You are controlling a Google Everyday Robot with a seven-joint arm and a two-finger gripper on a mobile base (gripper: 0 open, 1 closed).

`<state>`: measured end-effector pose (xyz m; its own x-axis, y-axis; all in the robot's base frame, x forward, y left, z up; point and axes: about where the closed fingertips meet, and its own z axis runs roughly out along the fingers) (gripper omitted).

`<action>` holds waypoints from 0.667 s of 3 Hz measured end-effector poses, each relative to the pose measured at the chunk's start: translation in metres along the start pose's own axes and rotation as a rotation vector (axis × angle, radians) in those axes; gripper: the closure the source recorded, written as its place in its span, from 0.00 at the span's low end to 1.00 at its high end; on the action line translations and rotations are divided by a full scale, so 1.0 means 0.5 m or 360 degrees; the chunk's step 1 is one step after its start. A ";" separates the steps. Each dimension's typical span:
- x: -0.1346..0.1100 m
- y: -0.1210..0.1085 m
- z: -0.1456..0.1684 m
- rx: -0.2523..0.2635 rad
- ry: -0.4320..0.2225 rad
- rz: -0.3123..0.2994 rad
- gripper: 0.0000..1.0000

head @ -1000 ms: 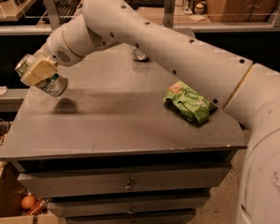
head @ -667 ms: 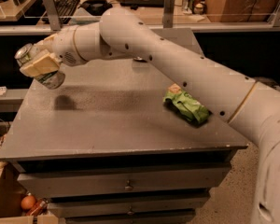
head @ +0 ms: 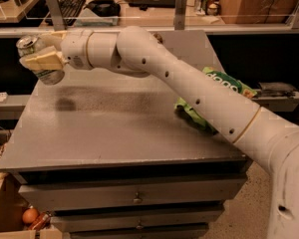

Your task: Place 7up can upright

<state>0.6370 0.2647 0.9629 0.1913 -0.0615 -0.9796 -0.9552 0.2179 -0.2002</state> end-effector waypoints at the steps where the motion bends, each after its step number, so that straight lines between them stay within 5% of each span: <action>1: 0.012 0.000 0.006 -0.0044 0.0011 0.0048 0.50; 2: 0.031 0.012 0.008 -0.0074 0.0027 0.0091 0.27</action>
Offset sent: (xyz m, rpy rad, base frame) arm -0.0028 0.0012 -0.0294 -0.0209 0.0981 0.0518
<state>0.6352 0.2688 0.9466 0.1329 -0.0670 -0.9889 -0.9740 0.1761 -0.1428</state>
